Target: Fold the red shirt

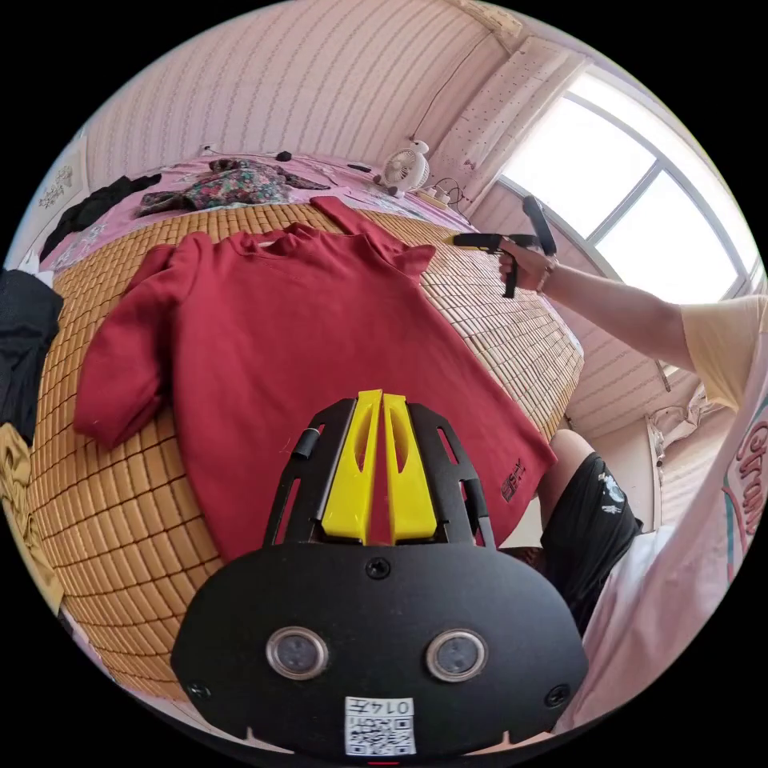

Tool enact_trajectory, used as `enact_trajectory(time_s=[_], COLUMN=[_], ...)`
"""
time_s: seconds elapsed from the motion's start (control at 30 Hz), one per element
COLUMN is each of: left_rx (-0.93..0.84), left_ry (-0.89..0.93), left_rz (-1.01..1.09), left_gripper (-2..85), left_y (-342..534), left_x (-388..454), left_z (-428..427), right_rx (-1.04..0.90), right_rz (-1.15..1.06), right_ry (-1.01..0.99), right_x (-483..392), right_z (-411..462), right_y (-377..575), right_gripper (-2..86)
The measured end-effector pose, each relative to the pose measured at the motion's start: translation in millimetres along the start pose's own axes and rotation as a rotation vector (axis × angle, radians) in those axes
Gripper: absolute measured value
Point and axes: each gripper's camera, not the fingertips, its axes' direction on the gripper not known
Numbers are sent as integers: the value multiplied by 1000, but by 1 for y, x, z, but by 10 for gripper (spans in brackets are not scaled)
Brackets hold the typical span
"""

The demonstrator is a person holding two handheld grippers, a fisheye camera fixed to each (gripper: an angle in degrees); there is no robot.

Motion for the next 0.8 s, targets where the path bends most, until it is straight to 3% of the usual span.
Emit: enact_trajectory(time_s=[0.13, 0.2, 0.37, 0.43, 0.5, 0.67, 0.77, 0.8], left_rx=[-117, -83, -97, -95, -92, -110, -94, -75], left_ry=[-79, -66, -9, -4, -6, 11, 75, 82], left_rz=[79, 63, 31, 29, 36, 16, -23, -33], left_gripper=[-6, -7, -7, -7, -7, -7, -7, -7], left_y=[-13, -7, -16, -19, -21, -27, -27, -26], left_x=[13, 11, 1, 1, 2, 7, 8, 10], left_z=[53, 65, 76, 80, 85, 92, 90, 85], right_rx=[-132, -184, 127, 300, 326, 246, 125, 71], right_rz=[42, 66, 73, 0, -112, -396, -347, -241], right_ry=[37, -7, -154, -84, -58, 115, 162, 143], right_x=[5, 7, 7, -17, -47, -99, -64, -33], right_z=[59, 72, -15, -101, -158, -223, -181, -155], right_y=[-35, -34, 9, 62, 100, 111, 83, 77], right_gripper=[71, 47, 8, 9, 10, 20, 32, 37])
